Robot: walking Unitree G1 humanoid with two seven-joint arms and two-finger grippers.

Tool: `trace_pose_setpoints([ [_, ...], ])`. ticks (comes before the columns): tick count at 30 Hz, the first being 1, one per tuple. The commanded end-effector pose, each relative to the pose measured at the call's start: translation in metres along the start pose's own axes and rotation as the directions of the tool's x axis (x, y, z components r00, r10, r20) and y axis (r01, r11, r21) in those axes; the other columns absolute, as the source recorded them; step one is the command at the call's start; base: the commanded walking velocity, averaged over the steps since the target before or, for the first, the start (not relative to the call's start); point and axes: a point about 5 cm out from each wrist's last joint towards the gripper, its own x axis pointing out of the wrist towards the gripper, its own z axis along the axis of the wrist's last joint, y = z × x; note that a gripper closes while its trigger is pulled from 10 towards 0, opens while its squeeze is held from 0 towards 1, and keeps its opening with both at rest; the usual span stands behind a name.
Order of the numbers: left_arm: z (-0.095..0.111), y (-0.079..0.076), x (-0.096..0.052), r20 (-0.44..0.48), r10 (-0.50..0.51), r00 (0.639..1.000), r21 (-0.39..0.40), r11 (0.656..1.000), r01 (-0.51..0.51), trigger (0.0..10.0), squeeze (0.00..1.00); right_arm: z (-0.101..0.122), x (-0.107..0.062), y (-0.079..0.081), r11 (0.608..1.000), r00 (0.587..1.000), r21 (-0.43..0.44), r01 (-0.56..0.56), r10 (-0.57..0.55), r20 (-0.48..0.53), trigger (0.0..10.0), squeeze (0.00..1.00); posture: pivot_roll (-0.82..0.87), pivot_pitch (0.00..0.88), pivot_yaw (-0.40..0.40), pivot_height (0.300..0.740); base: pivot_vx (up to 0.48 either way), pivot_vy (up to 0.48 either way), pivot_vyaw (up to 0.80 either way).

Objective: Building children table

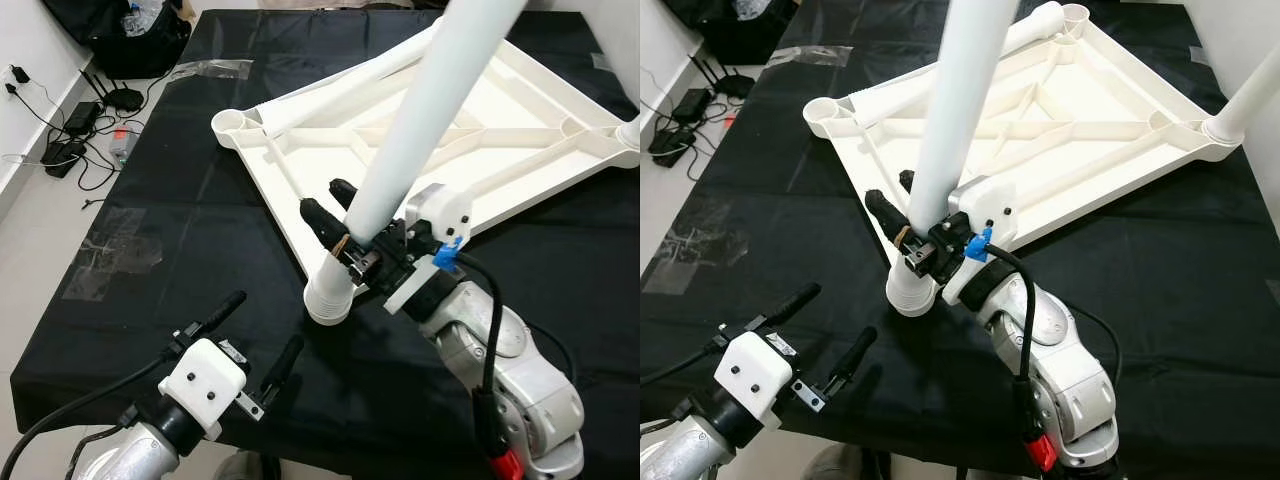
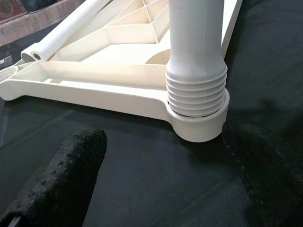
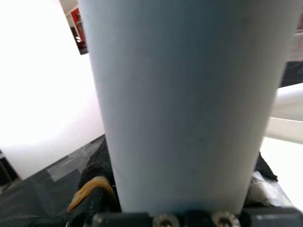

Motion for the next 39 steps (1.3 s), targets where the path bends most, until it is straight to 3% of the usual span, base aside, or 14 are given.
trace_pose_setpoints([
  [1,-0.004,-0.002,-0.002,-0.015,-0.009,1.0,0.003,1.0,0.009,10.0,0.0,-0.029,-0.004,-0.003,0.998,0.982,-0.001,0.065,-0.064,-0.175,10.0,0.0,-0.01,0.276,0.021,0.74,0.0,0.0,0.0],
  [7,-0.004,-0.002,-0.002,-0.013,-0.007,1.0,0.005,1.0,0.007,10.0,0.0,-0.02,0.002,0.005,0.994,0.99,-0.103,-0.032,0.017,-0.143,10.0,0.0,-0.01,0.276,0.019,0.74,0.0,0.0,0.0],
  [9,-0.004,-0.003,-0.002,-0.012,-0.006,1.0,0.004,1.0,0.006,10.0,0.0,-0.016,0.004,0.009,0.98,0.986,-0.158,-0.121,0.101,-0.13,10.0,0.0,-0.01,0.277,0.017,0.74,0.0,0.0,0.0],
  [14,-0.004,-0.004,-0.001,-0.008,-0.006,1.0,0.002,1.0,0.006,10.0,0.0,-0.017,0.009,0.001,0.958,0.975,-0.206,-0.197,0.169,-0.145,10.0,0.0,-0.01,0.277,0.015,0.74,0.0,0.0,0.0],
  [16,-0.004,-0.004,-0.001,-0.008,-0.007,1.0,0.0,1.0,0.007,10.0,0.0,-0.018,0.012,-0.004,0.958,0.968,-0.175,-0.226,0.201,-0.152,10.0,0.0,0.0,0.276,0.011,0.74,0.0,0.0,0.0],
  [20,-0.004,-0.005,-0.001,-0.007,-0.007,1.0,-0.001,1.0,0.007,10.0,0.0,-0.022,0.012,-0.007,0.954,0.94,0.047,-0.298,0.301,-0.16,10.0,0.0,0.0,0.278,0.005,0.74,0.0,0.0,0.0],
  [27,-0.004,-0.007,-0.002,-0.006,-0.01,1.0,-0.003,1.0,0.01,10.0,0.0,-0.016,0.017,-0.01,0.892,0.878,0.139,-0.43,0.449,-0.168,10.0,0.0,0.0,0.279,-0.007,0.74,0.0,0.0,0.0],
  [31,-0.003,-0.008,-0.002,-0.005,-0.009,1.0,-0.003,1.0,0.009,10.0,0.0,-0.009,0.02,-0.014,0.863,0.855,0.151,-0.482,0.501,-0.134,10.0,0.0,0.0,0.28,-0.01,0.74,0.0,0.0,0.0],
  [34,-0.002,-0.009,-0.002,-0.004,-0.007,1.0,-0.004,1.0,0.007,10.0,0.0,-0.001,0.019,-0.017,0.806,0.797,0.089,-0.585,0.591,-0.119,10.0,0.0,0.0,0.287,-0.013,0.74,0.0,0.0,0.0],
  [39,0.0,-0.01,-0.003,-0.003,-0.008,1.0,-0.005,1.0,0.008,10.0,0.0,0.0,0.017,-0.015,0.782,0.771,0.051,-0.621,0.622,-0.137,10.0,0.0,0.01,0.295,-0.016,0.74,0.0,0.0,0.0],
])
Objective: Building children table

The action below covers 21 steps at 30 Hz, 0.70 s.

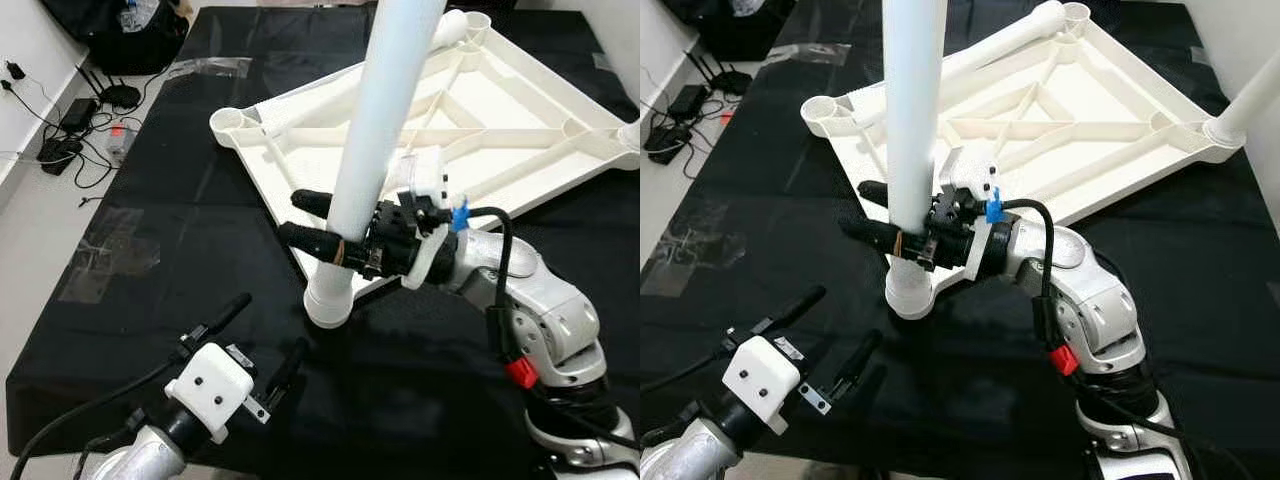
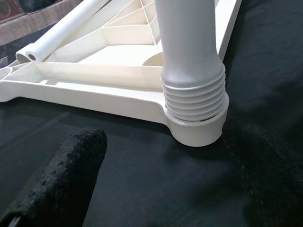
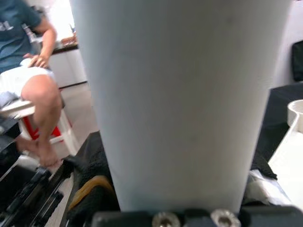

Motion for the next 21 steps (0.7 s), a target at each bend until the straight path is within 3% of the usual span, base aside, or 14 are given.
trace_pose_setpoints([
  [1,-0.001,-0.003,-0.003,-0.013,-0.007,1.0,-0.008,1.0,0.007,10.0,0.0,-0.017,0.006,0.009,0.996,0.996,0.061,-0.06,0.064,-0.06,10.0,0.0,0.01,0.295,-0.016,0.74,0.0,0.0,0.0],
  [5,0.0,-0.003,-0.004,-0.014,-0.006,1.0,-0.008,1.0,0.006,10.0,0.0,-0.022,0.008,0.025,0.996,0.993,0.052,-0.078,0.082,-0.083,10.0,0.0,0.01,0.303,-0.01,0.74,0.0,0.0,0.0],
  [10,0.0,-0.002,-0.004,-0.015,-0.007,1.0,-0.008,1.0,0.007,10.0,0.0,-0.026,0.01,0.028,0.997,0.991,0.056,-0.057,0.064,-0.118,10.0,0.0,0.0,0.307,-0.005,0.74,0.0,0.0,0.0],
  [13,-0.001,-0.001,-0.003,-0.016,-0.012,1.0,-0.007,1.0,0.012,10.0,0.0,-0.04,0.019,0.029,0.985,0.973,0.108,0.136,-0.112,-0.2,10.0,0.0,0.0,0.306,-0.007,0.74,0.0,0.0,0.0],
  [18,-0.001,-0.001,-0.003,-0.016,-0.009,1.0,-0.005,1.0,0.009,10.0,0.0,-0.045,0.021,0.024,0.947,0.938,0.117,0.299,-0.27,-0.215,10.0,0.0,0.0,0.302,-0.009,0.74,0.0,0.0,0.0],
  [21,-0.002,-0.001,-0.001,-0.015,-0.007,1.0,-0.003,1.0,0.007,10.0,0.0,-0.049,0.016,0.02,0.851,0.848,0.1,0.515,-0.488,-0.207,10.0,0.0,-0.01,0.297,-0.006,0.74,0.0,0.0,0.0],
])
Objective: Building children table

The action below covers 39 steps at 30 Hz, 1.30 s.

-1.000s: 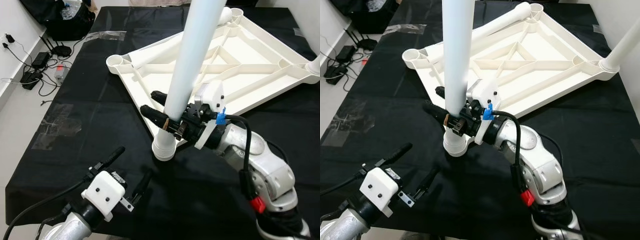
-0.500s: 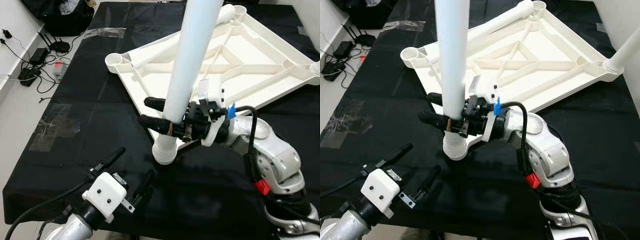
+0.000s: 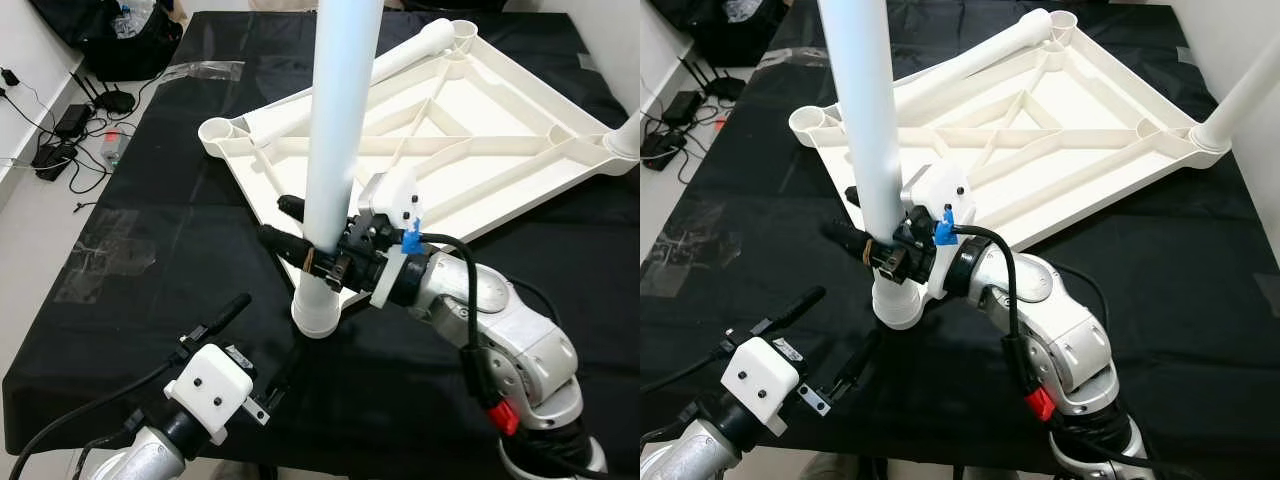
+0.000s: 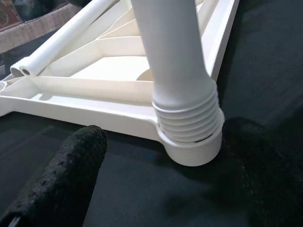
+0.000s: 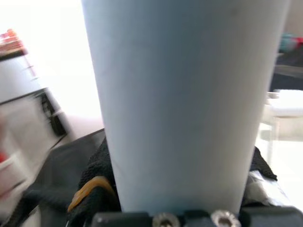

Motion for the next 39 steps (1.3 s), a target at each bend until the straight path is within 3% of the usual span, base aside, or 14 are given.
trace_pose_setpoints([
  [1,-0.004,-0.002,-0.002,-0.021,-0.007,1.0,-0.007,1.0,0.007,10.0,0.0,-0.036,-0.006,-0.01,0.982,0.969,0.022,0.19,-0.184,-0.166,10.0,0.0,-0.01,0.295,-0.004,0.74,0.0,0.0,0.0],
  [10,-0.006,0.0,-0.001,-0.024,-0.009,1.0,0.0,1.0,0.009,10.0,0.0,-0.034,-0.012,-0.007,0.938,0.933,-0.089,0.335,-0.344,-0.111,10.0,0.0,0.0,0.282,0.005,0.74,0.0,0.0,0.0],
  [20,-0.009,0.002,-0.001,-0.032,-0.008,0.999,0.007,1.0,0.009,10.0,0.0,-0.033,-0.01,-0.001,0.925,0.934,-0.185,0.332,-0.35,-0.07,10.0,0.0,0.01,0.271,0.016,0.74,0.0,0.0,0.0],
  [25,-0.014,0.003,0.001,-0.045,0.009,0.999,-0.017,1.0,-0.01,10.0,0.0,-0.021,-0.004,-0.02,0.93,0.937,-0.128,0.344,-0.348,-0.011,10.0,0.0,0.01,0.244,0.013,0.74,0.0,0.0,0.0],
  [28,-0.018,0.005,0.005,-0.049,0.026,0.998,-0.025,0.999,-0.027,10.0,0.0,0.007,-0.001,-0.047,0.958,0.953,0.003,0.286,-0.285,0.105,10.0,0.0,0.02,0.203,0.009,0.74,0.0,0.0,0.0],
  [30,-0.019,0.007,0.006,-0.047,0.031,0.998,-0.021,0.999,-0.032,10.0,0.0,0.015,-0.001,-0.054,0.961,0.953,0.0,0.277,-0.275,0.129,10.0,0.0,0.02,0.203,0.009,0.74,0.0,0.0,0.0],
  [32,-0.018,0.011,0.011,-0.033,0.034,0.999,0.01,0.999,-0.034,10.0,0.0,0.031,-0.003,-0.07,0.959,0.953,-0.077,0.271,-0.256,0.162,10.0,0.0,0.03,0.174,0.009,0.74,0.0,0.0,0.0],
  [33,-0.018,0.011,0.011,-0.033,0.034,0.999,0.01,0.999,-0.034,10.0,0.0,0.031,-0.003,-0.07,0.959,0.953,-0.077,0.271,-0.256,0.162,10.0,0.0,0.03,0.174,0.009,0.74,0.0,0.0,0.0],
  [36,-0.015,0.022,0.019,-0.007,0.056,0.998,0.044,0.997,-0.055,10.0,0.0,0.042,-0.004,-0.081,0.962,0.957,-0.116,0.248,-0.225,0.182,10.0,0.0,0.04,0.146,0.005,0.74,0.0,0.0,0.0],
  [37,-0.01,0.039,0.026,0.016,0.091,0.996,0.063,0.994,-0.091,10.0,0.0,0.046,-0.004,-0.085,0.969,0.963,-0.123,0.215,-0.19,0.191,10.0,0.0,0.05,0.126,0.003,0.74,0.0,0.0,0.0],
  [39,-0.008,0.046,0.029,0.025,0.109,0.994,0.067,0.992,-0.11,10.0,0.0,0.047,-0.004,-0.086,0.971,0.965,-0.126,0.201,-0.175,0.194,10.0,0.0,0.05,0.126,0.003,0.74,0.0,0.0,0.0],
])
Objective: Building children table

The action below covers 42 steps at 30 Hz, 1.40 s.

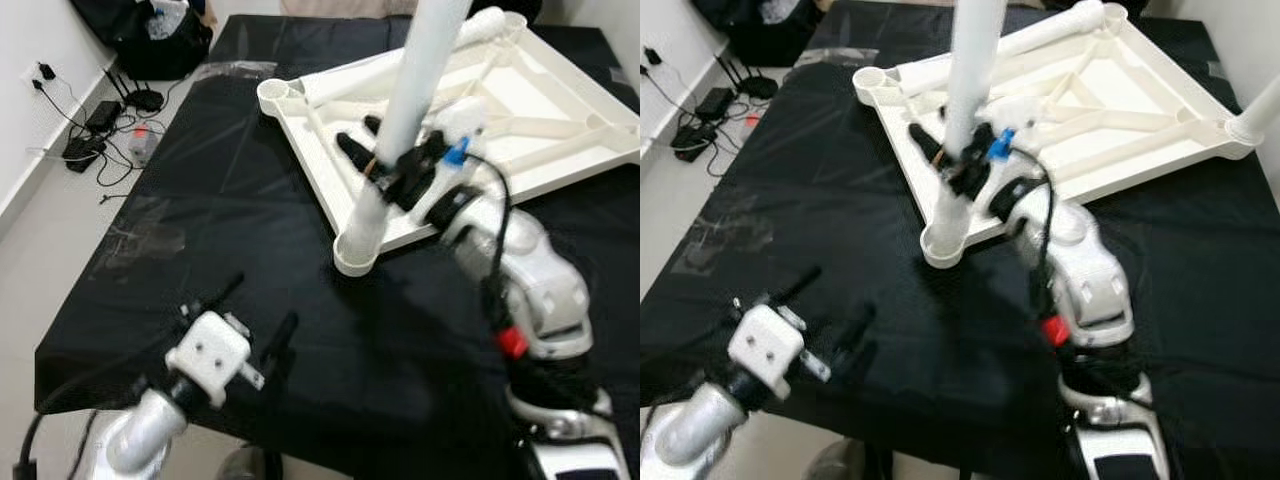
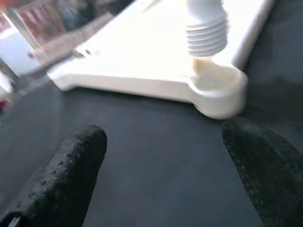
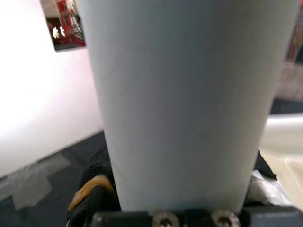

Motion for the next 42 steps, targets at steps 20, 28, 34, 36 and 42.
trace_pose_setpoints([
  [20,0.146,0.089,0.068,0.488,-0.386,0.783,-0.029,0.889,0.457,10.0,0.0,-0.015,0.031,0.016,0.92,0.934,-0.199,-0.336,0.299,-0.195,10.0,0.0,0.09,0.046,0.014,0.74,0.0,0.0,0.0],
  [28,0.153,0.09,0.095,0.461,-0.374,0.805,0.057,0.917,0.394,10.0,0.0,-0.009,0.04,0.033,0.904,0.922,-0.19,-0.382,0.358,-0.149,10.0,0.0,0.08,0.04,0.029,0.74,0.0,0.0,0.0],
  [34,0.165,0.1,0.118,0.501,-0.204,0.841,0.017,0.974,0.226,10.0,0.0,-0.011,0.038,0.041,0.892,0.909,-0.187,-0.412,0.389,-0.147,10.0,0.0,0.06,0.04,0.031,0.74,0.0,0.0,0.0],
  [36,0.169,0.1,0.127,0.511,-0.194,0.838,0.013,0.976,0.218,10.0,0.0,-0.012,0.038,0.045,0.889,0.906,-0.184,-0.419,0.397,-0.147,10.0,0.0,0.06,0.04,0.035,0.74,0.0,0.0,0.0],
  [42,0.171,0.097,0.136,0.522,-0.186,0.832,-0.012,0.974,0.226,0.0,0.0,-0.012,0.04,0.047,0.892,0.911,-0.193,-0.408,0.386,-0.142,10.0,0.0,0.06,0.038,0.045,0.74,0.0,0.0,0.0],
])
